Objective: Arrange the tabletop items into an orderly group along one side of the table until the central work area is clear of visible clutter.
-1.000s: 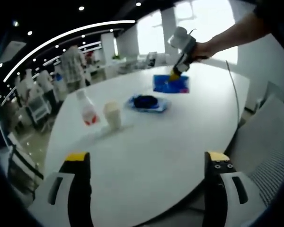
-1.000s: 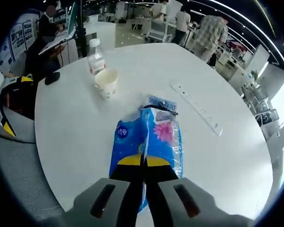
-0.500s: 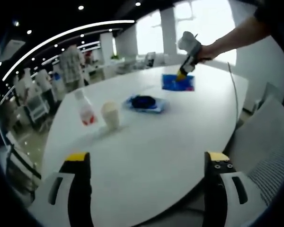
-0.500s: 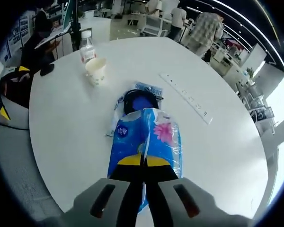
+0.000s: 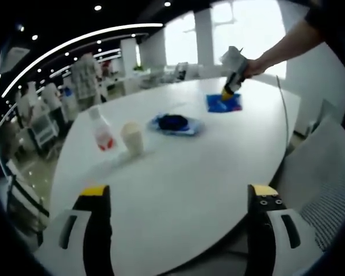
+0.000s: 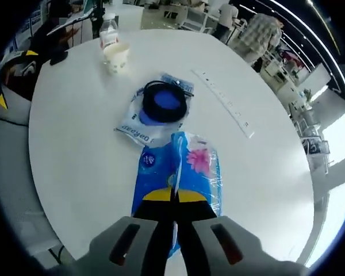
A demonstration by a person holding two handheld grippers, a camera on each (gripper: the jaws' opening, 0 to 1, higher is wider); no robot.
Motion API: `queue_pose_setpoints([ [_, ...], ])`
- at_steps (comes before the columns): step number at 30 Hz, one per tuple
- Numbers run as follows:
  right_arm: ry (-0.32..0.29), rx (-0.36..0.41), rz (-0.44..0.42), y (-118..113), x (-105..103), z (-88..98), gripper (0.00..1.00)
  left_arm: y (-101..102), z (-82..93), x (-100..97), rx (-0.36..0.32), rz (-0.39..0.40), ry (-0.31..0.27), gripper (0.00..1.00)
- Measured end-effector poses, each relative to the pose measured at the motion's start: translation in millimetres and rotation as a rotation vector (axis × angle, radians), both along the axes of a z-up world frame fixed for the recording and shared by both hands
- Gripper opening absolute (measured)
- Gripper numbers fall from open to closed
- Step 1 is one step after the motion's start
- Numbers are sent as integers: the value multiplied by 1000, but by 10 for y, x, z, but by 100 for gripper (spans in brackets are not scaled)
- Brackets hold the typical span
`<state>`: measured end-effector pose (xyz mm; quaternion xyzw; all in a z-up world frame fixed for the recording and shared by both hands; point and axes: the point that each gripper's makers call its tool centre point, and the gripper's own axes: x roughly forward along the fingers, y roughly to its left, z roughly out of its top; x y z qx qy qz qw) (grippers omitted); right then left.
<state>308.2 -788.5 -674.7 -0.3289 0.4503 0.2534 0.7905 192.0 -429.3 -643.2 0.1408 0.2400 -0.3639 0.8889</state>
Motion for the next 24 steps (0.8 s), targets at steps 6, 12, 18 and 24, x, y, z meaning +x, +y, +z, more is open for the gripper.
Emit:
queue_pose_setpoints([
  [6, 30, -78, 99, -101, -57, -189, 0, -1, -34, -5, 17, -2, 12, 95],
  [12, 47, -120, 165, -121, -57, -316, 0, 4, -47, 4, 24, 1, 15, 94],
  [18, 63, -178, 243, -160, -31, -421, 0, 8, -63, 3, 37, 0, 19, 94],
  [24, 73, -238, 307, -255, 34, -531, 0, 19, -97, 3, 56, 2, 27, 93],
])
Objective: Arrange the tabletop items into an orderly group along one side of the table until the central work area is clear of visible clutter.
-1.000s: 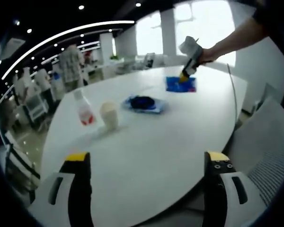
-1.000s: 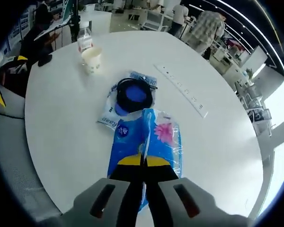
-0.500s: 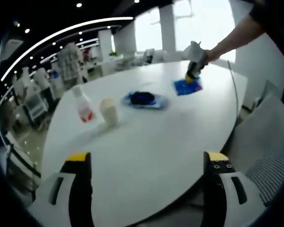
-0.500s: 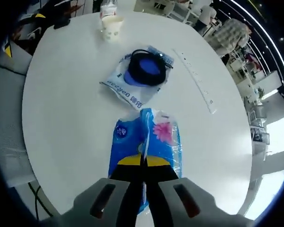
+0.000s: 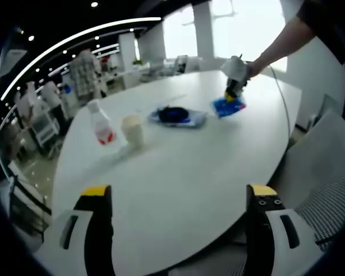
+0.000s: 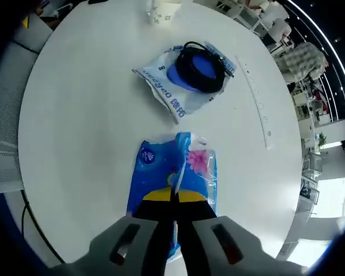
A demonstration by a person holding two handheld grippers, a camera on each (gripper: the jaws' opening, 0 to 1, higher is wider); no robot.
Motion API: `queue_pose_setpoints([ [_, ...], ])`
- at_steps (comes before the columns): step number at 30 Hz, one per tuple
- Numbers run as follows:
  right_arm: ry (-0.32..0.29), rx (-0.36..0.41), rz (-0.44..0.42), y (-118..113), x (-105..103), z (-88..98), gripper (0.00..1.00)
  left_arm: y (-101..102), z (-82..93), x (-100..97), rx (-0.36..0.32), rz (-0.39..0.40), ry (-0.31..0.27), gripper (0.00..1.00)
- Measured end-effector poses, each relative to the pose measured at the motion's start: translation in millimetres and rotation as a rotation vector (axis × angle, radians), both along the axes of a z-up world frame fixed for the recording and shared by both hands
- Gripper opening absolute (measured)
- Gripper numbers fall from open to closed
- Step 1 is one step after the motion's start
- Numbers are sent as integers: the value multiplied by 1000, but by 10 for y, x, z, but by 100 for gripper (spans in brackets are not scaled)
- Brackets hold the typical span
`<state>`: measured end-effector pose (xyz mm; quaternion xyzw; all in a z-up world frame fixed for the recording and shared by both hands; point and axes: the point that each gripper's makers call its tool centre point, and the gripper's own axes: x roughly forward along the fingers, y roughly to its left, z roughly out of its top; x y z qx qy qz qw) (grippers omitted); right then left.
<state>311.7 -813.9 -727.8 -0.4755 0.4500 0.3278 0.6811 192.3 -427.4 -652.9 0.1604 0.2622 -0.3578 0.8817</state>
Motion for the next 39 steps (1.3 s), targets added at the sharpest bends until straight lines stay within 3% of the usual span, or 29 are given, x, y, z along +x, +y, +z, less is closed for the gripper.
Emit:
queue_pose_setpoints([
  [5, 5, -48, 76, -92, 119, -109, 0, 18, -32, 2, 14, 5, 9, 92],
  [11, -4, -44, 88, -47, 209, -135, 0, 34, -38, 8, 30, 5, 2, 91],
  [18, -33, -90, 124, -48, 283, -116, 0, 66, -46, 18, 50, 7, -10, 92],
  [30, -74, -4, 20, 8, 300, 10, 16, 73, -10, 19, 33, 8, -25, 93],
  [35, -111, 60, -9, 131, 321, 133, 37, 34, 47, 14, -10, 5, -27, 95],
  [39, -134, 70, 8, 182, 380, 147, 42, 40, 65, 39, -24, 18, -32, 96],
])
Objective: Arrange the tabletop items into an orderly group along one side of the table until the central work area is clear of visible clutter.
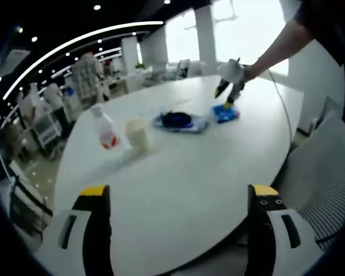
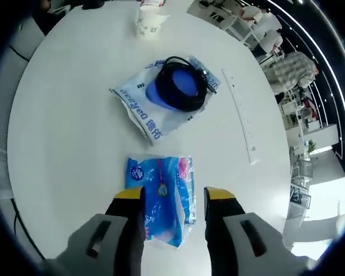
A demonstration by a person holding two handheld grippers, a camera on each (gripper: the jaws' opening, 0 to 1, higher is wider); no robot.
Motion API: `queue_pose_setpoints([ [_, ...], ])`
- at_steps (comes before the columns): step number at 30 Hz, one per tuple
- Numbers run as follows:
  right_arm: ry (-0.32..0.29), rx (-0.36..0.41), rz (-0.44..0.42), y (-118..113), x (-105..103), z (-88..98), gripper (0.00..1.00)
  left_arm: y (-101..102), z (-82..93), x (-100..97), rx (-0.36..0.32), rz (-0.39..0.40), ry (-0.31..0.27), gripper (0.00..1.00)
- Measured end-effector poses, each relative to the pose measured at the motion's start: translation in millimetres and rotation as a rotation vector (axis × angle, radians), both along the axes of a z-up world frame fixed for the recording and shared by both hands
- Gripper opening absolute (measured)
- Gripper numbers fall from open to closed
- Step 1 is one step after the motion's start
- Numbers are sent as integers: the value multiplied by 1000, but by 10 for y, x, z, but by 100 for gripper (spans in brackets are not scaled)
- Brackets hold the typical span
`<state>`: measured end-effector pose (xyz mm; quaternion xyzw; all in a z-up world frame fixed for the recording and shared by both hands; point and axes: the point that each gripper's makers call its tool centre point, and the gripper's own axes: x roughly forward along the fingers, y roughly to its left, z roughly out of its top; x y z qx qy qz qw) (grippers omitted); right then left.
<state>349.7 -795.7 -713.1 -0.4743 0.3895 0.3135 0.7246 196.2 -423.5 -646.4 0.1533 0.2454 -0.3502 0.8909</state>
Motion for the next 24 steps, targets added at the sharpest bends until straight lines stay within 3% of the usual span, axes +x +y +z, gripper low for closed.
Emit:
queue_pose_setpoints([
  [12, -48, 63, 34, 209, 251, 104, 59, -7, 7, 22, 15, -3, -16, 97],
  [16, -56, 90, 50, 465, 151, 209, 62, 3, 14, 34, 12, 5, -18, 97],
  [19, -105, 88, 80, 617, 182, 308, 72, 8, 14, 40, 15, 7, -20, 97],
  [24, -125, 118, 86, 784, 211, 397, 79, 15, 14, 43, 17, 11, -19, 97],
])
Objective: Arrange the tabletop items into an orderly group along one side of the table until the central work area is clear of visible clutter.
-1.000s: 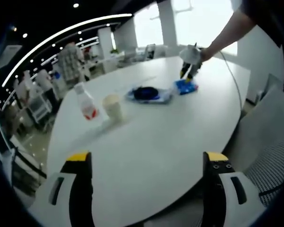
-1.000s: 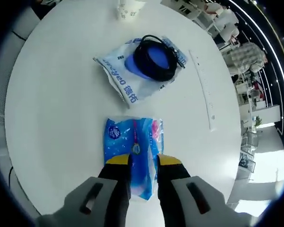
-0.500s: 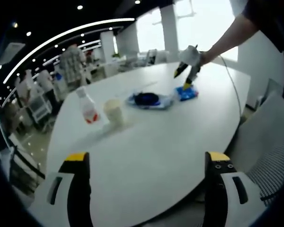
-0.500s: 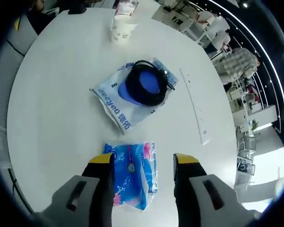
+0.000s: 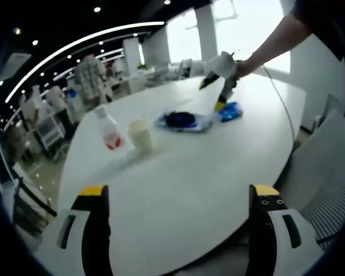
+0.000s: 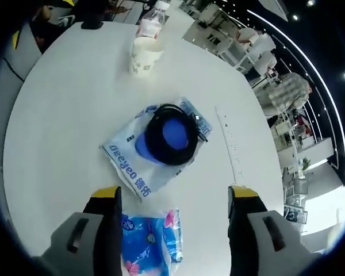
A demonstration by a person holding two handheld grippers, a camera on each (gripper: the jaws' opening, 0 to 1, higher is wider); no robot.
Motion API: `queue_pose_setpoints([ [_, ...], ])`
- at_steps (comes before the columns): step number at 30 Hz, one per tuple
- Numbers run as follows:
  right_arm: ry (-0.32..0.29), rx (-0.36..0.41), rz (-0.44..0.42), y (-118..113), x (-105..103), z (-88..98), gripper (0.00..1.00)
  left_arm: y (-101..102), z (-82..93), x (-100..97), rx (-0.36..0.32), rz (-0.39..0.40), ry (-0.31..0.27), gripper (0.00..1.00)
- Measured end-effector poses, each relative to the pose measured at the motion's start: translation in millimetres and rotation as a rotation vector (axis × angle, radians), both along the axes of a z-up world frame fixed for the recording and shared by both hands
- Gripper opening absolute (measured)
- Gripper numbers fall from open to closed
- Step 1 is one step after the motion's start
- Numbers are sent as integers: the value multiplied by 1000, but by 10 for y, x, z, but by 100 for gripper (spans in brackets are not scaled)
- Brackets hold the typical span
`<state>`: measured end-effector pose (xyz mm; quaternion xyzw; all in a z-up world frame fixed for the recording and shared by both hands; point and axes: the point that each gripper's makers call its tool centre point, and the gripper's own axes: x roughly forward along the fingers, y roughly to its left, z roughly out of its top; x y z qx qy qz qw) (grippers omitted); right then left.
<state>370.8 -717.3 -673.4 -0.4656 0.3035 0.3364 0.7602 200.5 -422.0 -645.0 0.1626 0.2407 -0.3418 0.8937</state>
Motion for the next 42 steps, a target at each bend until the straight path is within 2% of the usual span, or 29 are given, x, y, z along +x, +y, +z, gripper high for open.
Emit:
queue_pose_setpoints([
  [4, 6, 17, 11, 45, 122, -70, 80, -2, 6, -2, -2, 0, -1, 98],
  [8, 11, 38, 26, 128, 134, -96, 80, 4, 6, -1, -1, 2, -1, 98],
  [12, 39, 72, 11, 164, 280, -219, 75, 14, -8, -3, 1, 7, 6, 98],
  [17, 54, 81, 9, 235, 349, -321, 76, 22, -12, -2, 1, 11, 8, 98],
  [22, 93, 110, 0, 294, 431, -450, 67, 30, -30, -3, 8, 11, 13, 98],
  [26, 121, 198, -48, 428, 399, -459, 64, 36, -48, -4, 16, 10, 16, 97],
  [31, 119, 234, -47, 475, 477, -498, 60, 43, -67, -4, 26, 10, 20, 96],
  [39, 129, 238, -5, 523, 533, -597, 45, 50, -103, -9, 39, 9, 30, 95],
  [42, 140, 261, -9, 556, 564, -637, 43, 59, -109, -7, 43, 12, 31, 94],
])
